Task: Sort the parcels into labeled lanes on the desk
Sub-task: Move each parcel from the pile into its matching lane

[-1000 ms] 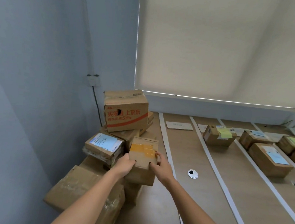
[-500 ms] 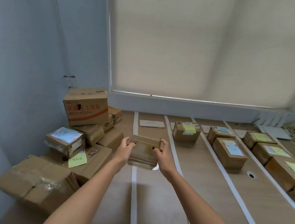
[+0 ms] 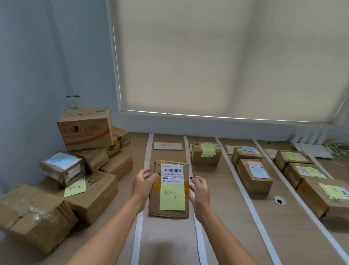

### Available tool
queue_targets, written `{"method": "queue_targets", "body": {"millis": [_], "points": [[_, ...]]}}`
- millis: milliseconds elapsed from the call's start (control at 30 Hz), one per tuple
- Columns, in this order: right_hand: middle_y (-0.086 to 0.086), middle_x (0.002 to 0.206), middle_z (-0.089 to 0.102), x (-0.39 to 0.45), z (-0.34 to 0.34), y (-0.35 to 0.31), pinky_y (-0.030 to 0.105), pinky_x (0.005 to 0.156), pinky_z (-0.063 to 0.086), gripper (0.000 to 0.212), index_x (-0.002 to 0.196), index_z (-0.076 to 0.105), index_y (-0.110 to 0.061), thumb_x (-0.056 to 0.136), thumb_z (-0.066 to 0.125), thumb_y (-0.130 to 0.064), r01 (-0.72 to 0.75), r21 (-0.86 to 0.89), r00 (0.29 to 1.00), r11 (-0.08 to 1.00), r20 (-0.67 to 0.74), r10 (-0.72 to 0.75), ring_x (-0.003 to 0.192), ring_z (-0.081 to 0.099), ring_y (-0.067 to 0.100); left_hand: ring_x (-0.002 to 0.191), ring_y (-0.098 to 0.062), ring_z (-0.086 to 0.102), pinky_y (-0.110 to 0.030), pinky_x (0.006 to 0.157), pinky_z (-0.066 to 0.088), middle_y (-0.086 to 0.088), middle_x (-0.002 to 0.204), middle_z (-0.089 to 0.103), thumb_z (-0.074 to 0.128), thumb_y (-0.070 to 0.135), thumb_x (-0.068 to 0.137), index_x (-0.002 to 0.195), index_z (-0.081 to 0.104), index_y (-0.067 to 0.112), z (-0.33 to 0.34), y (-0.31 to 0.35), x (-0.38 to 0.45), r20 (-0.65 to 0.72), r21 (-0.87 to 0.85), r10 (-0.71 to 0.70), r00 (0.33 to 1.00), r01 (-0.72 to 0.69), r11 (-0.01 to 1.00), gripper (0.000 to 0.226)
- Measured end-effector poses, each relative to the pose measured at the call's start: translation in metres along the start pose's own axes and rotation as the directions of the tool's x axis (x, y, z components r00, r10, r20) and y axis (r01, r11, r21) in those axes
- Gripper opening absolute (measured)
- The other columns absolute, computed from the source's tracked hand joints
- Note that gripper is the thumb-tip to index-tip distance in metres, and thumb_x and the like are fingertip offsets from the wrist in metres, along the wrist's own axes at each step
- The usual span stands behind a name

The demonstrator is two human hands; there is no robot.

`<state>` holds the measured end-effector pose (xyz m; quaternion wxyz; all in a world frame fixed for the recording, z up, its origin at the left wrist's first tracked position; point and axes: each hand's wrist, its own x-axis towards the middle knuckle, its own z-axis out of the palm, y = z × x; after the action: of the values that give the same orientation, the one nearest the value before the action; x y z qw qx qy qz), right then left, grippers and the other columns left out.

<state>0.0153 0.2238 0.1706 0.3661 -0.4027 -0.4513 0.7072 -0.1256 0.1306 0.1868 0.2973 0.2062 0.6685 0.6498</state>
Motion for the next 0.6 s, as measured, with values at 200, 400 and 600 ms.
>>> {"method": "queue_targets", "body": {"millis": [200,400,600], "points": [[0.013,0.091,0.067,0.0,-0.006,0.003,0.041,0.09,0.05,0.025,0.087,0.068,-0.007,0.092,0.044,-0.013,0.001,0.034,1.0,0.999,0.031,-0.002,0.087,0.064,0.02,0.103,-0.024,0.065,-0.048,0.096,0.048,-0.002,0.108,0.071,0.055,0.016,0.089,0.131,0.053,0.025,0.007,-0.012,-0.002,0.195,0.001,-0.046,0.98,0.047,0.999,0.043],[0.013,0.125,0.055,0.007,-0.001,-0.001,0.051,0.092,0.05,0.039,0.132,0.05,-0.03,0.094,0.04,-0.027,0.116,-0.206,0.983,0.972,0.167,-0.082,0.105,0.062,0.031,0.105,-0.016,0.055,-0.049,0.094,0.044,0.012,0.117,0.058,0.052,0.025,0.091,0.128,0.036,0.042,0.018,-0.017,-0.001,0.257,0.009,-0.111,0.96,0.112,0.994,0.044],[-0.004,0.123,0.049,0.019,-0.012,0.001,0.022,0.071,0.043,0.035,0.133,0.041,-0.03,0.098,0.04,-0.031,0.064,-0.31,0.988,0.949,0.152,-0.017,0.105,0.05,0.011,0.125,-0.025,0.043,-0.045,0.097,0.041,0.0,0.145,0.038,0.053,0.024,0.092,0.146,0.021,0.027,0.02,-0.036,0.011,0.188,0.023,-0.161,0.969,0.16,0.987,0.063]]}}
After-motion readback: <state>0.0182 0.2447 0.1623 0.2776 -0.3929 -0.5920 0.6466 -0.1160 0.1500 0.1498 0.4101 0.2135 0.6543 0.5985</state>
